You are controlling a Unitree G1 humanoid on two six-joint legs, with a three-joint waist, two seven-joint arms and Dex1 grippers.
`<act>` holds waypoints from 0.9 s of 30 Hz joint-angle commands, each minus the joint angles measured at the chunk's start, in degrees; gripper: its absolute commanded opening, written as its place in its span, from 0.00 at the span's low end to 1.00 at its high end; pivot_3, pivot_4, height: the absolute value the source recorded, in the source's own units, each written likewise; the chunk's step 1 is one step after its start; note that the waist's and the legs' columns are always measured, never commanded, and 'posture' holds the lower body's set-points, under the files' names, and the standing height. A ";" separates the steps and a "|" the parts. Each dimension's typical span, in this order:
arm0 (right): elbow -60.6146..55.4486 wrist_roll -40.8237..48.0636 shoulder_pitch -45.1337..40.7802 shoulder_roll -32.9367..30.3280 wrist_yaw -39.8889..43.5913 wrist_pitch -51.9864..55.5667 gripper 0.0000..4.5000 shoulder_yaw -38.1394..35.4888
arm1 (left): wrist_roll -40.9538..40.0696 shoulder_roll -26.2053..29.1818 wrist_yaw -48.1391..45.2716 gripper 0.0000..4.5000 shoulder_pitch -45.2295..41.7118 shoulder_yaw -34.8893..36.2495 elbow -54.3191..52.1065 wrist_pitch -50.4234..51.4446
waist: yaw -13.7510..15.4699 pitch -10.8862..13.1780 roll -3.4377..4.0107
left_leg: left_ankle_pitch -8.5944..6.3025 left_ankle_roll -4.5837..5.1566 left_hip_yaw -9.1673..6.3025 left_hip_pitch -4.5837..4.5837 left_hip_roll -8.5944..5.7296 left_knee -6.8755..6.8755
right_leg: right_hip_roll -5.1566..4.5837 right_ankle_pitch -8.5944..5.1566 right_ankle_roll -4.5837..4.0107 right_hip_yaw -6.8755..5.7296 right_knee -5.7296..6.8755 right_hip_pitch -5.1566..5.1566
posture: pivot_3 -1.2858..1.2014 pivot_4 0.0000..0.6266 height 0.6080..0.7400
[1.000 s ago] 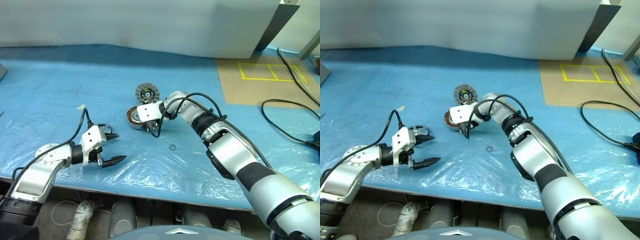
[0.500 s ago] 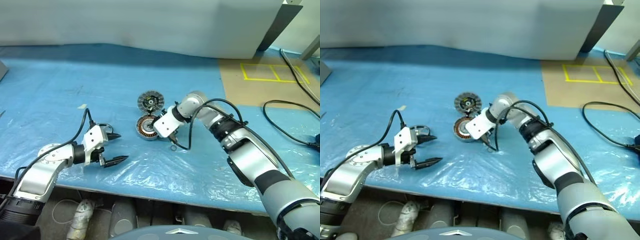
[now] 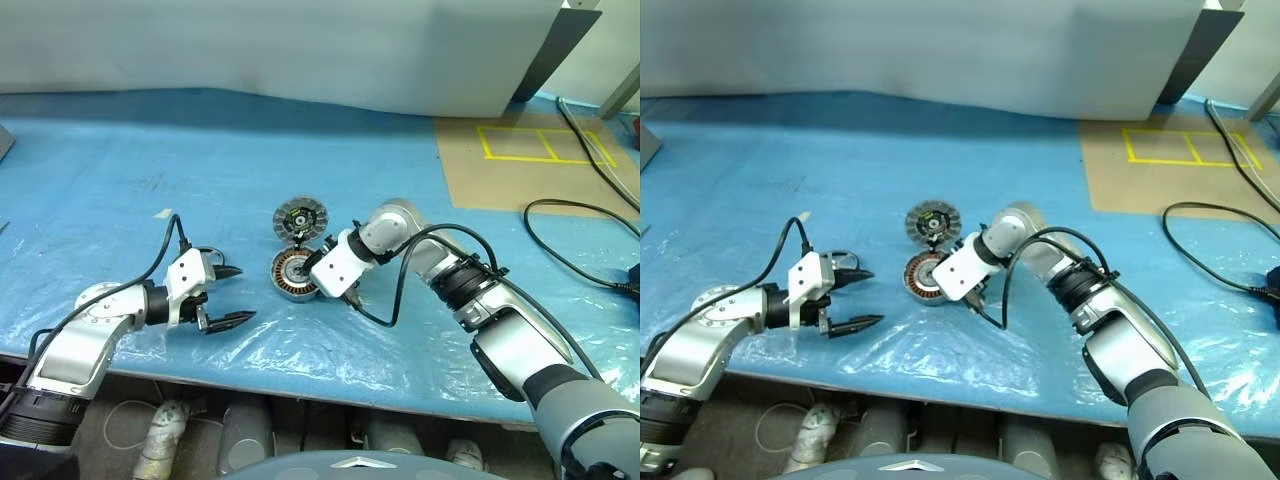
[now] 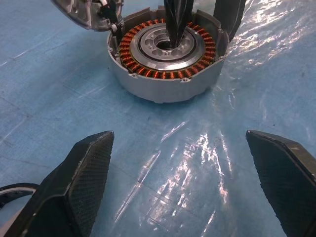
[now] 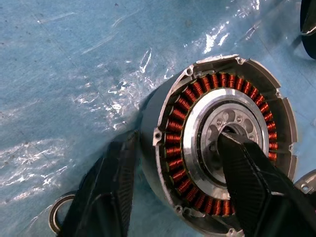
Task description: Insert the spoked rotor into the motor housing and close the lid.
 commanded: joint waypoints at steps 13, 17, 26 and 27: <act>-27.92 16.74 5.21 -9.95 1.53 28.44 0.88 -13.90 | -0.97 0.95 -2.17 1.00 -0.64 0.26 -1.71 0.35 | 0.43 0.01 -0.02 | 0.00 0.00 0.00 0.02 0.00 -0.01 | 0.00 0.00 0.01 0.01 -0.01 0.03 | 0.52 0.24 1.00; -39.70 21.81 16.78 -12.36 -5.53 44.80 0.88 -21.26 | -2.20 0.21 -1.89 1.00 -0.08 0.24 -3.38 1.83 | 1.50 -0.04 -0.10 | -0.01 -0.02 0.02 0.10 -0.02 -0.09 | 0.00 0.00 0.01 0.02 -0.11 0.12 | 0.52 0.24 1.00; -49.87 29.89 36.29 -3.01 -24.61 64.78 0.88 -28.71 | -5.16 -1.42 -0.67 1.00 -1.02 -0.60 -6.11 7.04 | 1.11 -0.02 -0.07 | -0.03 -0.06 0.36 0.79 -0.07 -0.32 | 0.01 -0.01 0.05 0.50 -0.06 0.30 | 0.52 0.24 1.00; -49.52 30.23 36.61 -2.48 -25.59 65.20 0.88 -28.22 | -5.16 -1.43 -0.74 1.00 -1.44 -0.72 -5.99 7.34 | 1.17 -0.02 -0.07 | -0.04 -0.07 0.42 1.00 -0.08 -0.36 | 0.01 -0.03 0.08 0.55 -0.07 0.43 | 0.52 0.24 1.00</act>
